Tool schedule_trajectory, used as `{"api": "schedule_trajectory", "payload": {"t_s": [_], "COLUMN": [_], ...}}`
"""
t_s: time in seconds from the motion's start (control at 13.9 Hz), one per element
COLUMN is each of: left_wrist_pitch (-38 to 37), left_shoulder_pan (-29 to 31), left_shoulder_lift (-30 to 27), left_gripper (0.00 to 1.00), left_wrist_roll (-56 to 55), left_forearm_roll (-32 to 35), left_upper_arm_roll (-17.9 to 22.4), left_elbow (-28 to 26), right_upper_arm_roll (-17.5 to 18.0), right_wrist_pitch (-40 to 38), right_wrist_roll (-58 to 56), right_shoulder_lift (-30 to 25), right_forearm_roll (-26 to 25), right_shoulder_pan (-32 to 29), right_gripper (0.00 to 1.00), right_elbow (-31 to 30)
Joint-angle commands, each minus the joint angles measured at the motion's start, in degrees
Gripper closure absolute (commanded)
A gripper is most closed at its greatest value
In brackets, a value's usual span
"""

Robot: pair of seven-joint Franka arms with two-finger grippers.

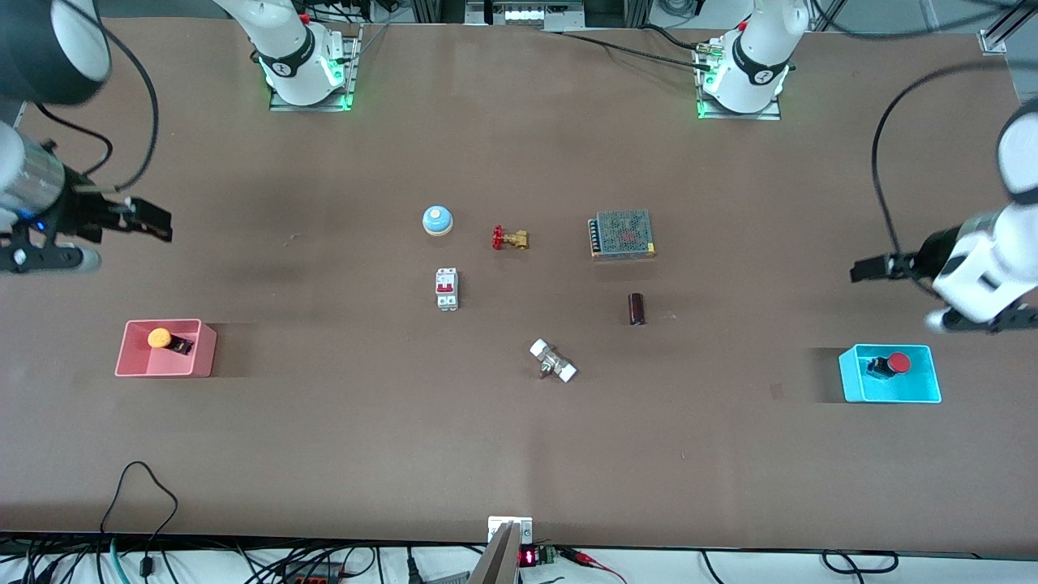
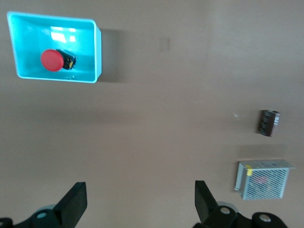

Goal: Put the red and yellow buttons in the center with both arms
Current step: 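Reach the right gripper into the pink bin while the left gripper reaches the cyan bin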

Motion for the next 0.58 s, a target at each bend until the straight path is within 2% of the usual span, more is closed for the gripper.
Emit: {"api": "schedule_trajectory", "payload": {"t_s": [0.0,0.14,0.5], "left_wrist_pitch": [3.11,7.35,20.61], "left_shoulder_pan": [2.10,4.03,6.40], "left_shoulder_lift": [5.95,8.93,15.53], "left_gripper": [0.00,0.00,0.00], "left_wrist_roll": [1.21,3.66,5.79], "left_forearm_roll": [1.03,4.88,4.55], "left_upper_arm_roll": [0.11,0.64,0.81], "left_elbow": [3.92,3.57,3.39], "right_upper_arm_roll": [-0.15,-0.15,-0.24], "right_wrist_pitch": [6.62,13.92,26.33], "right_wrist_roll": [-7.99,-12.74,-14.61], "right_shoulder_lift": [4.48,7.38,14.94], "right_forearm_roll": [-1.91,-2.10,-1.40], "right_shoulder_pan": [-3.22,-6.90,-11.04], "right_gripper": [0.00,0.00,0.00], "right_elbow": [0.73,-0.85,-3.31]}}
